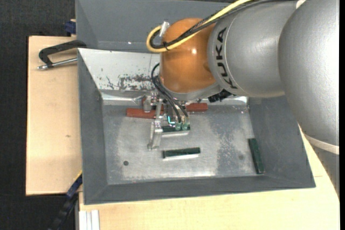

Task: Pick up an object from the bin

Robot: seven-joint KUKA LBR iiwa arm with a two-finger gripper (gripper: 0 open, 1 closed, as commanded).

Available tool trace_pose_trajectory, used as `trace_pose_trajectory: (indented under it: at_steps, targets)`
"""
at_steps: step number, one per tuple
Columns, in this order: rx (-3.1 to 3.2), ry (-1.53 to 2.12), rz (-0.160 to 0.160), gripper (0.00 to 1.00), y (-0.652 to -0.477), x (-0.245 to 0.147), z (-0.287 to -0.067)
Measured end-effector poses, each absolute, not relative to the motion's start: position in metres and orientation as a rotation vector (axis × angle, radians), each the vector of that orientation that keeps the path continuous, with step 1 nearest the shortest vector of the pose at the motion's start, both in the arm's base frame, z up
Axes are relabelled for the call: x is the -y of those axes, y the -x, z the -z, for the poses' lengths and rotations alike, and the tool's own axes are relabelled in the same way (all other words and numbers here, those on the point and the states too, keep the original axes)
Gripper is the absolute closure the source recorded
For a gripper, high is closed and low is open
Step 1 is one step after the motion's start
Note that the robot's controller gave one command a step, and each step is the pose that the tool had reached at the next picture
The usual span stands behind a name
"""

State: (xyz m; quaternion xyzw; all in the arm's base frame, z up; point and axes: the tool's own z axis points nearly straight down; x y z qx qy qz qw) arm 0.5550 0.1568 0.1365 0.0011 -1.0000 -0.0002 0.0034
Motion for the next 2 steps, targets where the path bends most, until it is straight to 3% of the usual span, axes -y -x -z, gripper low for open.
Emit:
trace_pose_trajectory:
  at_steps: [1, 2]
  targets:
    - [3.143, -0.001, 0.003, 0.0, -0.557, -0.156, -0.141]
    - [3.148, 0.073, 0.009, 0.0, -0.579, -0.129, -0.109]
